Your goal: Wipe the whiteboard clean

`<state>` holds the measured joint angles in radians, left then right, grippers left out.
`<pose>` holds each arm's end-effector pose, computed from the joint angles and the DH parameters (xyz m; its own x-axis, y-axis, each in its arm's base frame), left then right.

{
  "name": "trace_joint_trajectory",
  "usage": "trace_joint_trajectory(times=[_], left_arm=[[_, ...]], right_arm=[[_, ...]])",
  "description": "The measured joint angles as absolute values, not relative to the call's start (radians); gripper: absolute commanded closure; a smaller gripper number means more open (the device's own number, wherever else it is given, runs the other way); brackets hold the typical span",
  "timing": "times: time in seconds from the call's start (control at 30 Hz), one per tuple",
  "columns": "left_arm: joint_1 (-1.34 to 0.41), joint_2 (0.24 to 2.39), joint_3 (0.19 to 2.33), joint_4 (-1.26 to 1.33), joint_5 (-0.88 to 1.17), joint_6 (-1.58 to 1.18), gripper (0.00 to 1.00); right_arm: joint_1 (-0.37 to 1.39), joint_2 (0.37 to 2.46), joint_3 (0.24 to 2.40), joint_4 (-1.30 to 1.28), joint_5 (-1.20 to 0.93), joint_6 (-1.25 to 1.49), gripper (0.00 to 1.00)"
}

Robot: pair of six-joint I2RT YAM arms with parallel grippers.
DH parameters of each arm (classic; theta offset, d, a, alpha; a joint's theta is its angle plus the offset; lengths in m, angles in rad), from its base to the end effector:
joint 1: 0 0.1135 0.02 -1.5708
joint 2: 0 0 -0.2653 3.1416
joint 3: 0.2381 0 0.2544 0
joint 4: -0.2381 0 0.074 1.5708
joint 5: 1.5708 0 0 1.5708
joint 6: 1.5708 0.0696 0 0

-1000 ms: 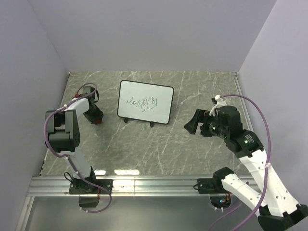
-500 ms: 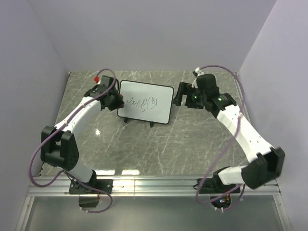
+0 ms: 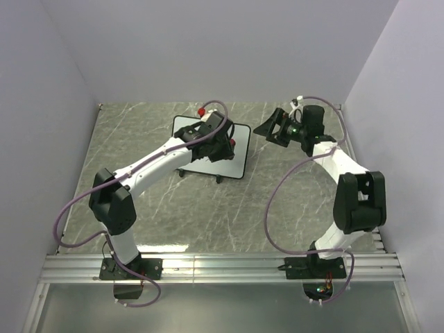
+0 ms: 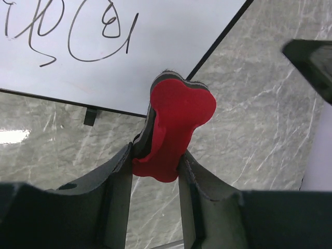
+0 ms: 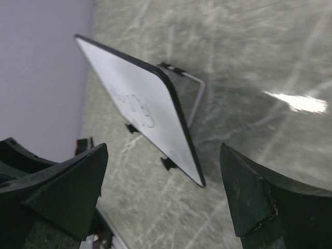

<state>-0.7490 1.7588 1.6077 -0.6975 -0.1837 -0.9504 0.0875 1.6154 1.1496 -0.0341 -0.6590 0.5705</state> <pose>0.3142 -0.2747 0.2894 -0.7922 -0.3557 -0.4958 -0.1093 0.8821 -0.4582 0.3877 0.0768 0.2593 -0.7283 0.3647 -0.5801 -0.2508 0.6460 0.7210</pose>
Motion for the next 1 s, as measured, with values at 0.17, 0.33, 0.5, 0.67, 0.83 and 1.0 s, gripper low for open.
trace_joint_trajectory(times=[0.17,0.33,0.5,0.67,0.83,1.0], left_arm=[[-0.766,1.791,1.636,-0.725,-0.220,-0.973,1.00],[-0.797,1.810,1.644,-0.732,-0.255,-0.984,1.00],[-0.825,1.831,1.655,-0.730,-0.260,-0.986,1.00],[-0.826,1.880,1.678,-0.717,-0.264,-0.982,1.00],[-0.825,1.943,1.716,-0.702,-0.273,-0.968,1.00],[-0.818,1.956,1.717,-0.667,-0.281,-0.946,1.00]], right_arm=[[0.102,1.733,1.119,0.181,-0.779,0.632,0.08],[0.109,1.826,1.119,0.301,-0.812,0.686,0.09],[0.110,1.876,1.122,0.375,-0.819,0.727,0.12],[0.116,1.922,1.136,0.443,-0.838,0.754,0.24],[0.123,1.974,1.150,0.509,-0.867,0.789,0.41],[0.133,2.022,1.165,0.562,-0.895,0.829,0.55]])
